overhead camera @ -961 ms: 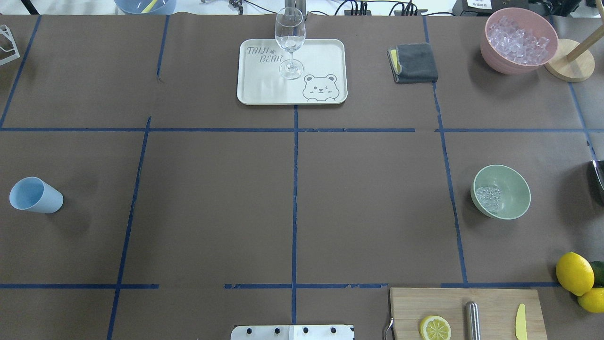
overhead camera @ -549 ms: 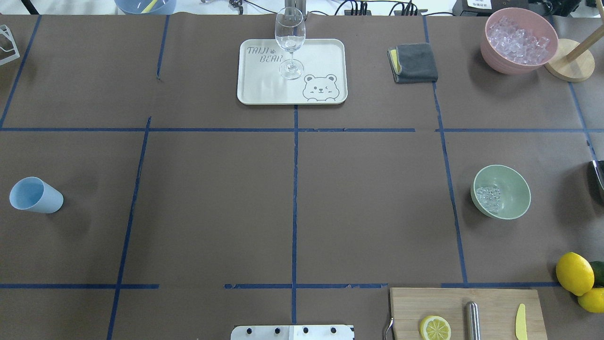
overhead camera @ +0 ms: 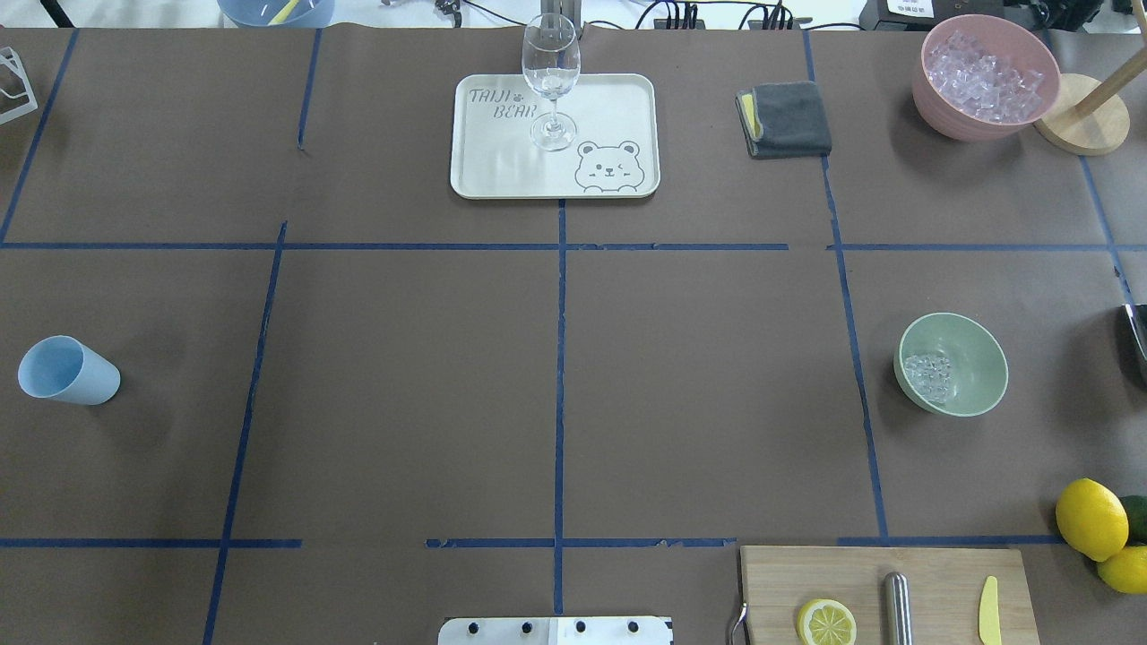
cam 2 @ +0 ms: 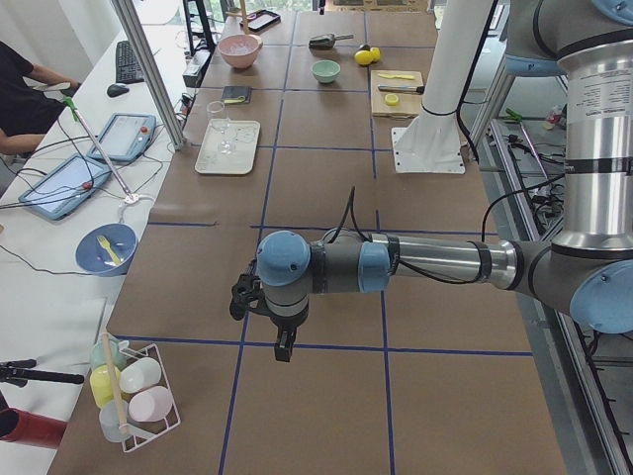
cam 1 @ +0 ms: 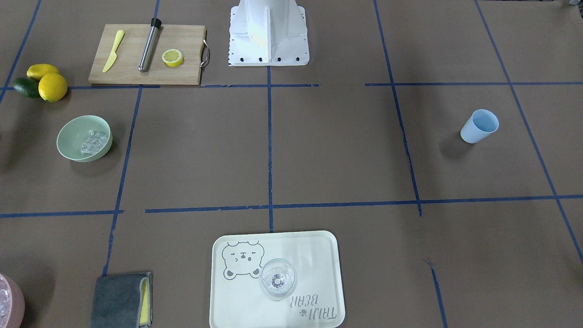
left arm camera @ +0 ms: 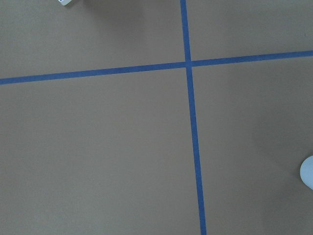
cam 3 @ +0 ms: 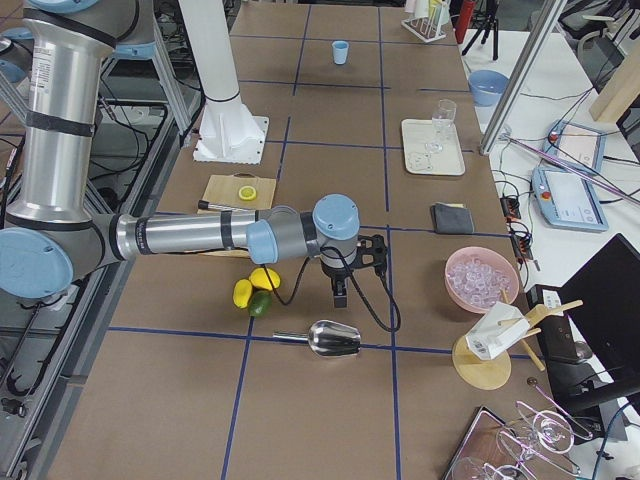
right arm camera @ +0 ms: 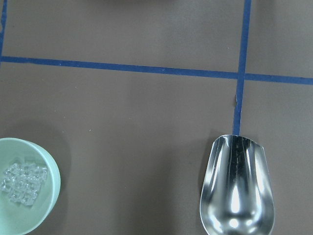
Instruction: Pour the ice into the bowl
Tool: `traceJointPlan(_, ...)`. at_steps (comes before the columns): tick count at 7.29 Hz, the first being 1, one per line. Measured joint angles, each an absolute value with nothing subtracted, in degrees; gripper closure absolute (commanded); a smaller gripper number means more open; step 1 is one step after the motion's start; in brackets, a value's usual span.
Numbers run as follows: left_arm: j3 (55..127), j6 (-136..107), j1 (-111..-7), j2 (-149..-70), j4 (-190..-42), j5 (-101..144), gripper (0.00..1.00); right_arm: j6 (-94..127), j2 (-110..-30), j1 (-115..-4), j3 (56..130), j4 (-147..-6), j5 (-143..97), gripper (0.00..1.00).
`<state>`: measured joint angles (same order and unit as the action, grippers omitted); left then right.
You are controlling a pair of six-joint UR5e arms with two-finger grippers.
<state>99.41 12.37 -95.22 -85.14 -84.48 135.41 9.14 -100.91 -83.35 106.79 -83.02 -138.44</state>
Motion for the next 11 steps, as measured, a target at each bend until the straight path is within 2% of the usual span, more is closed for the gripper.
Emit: traceJointPlan(11,99.3,12.2,-94.0,-84.8,-85.4,135.1,0.0,3.2,-103.6,-82.0,107.6,-84.6,-135.0,0.0)
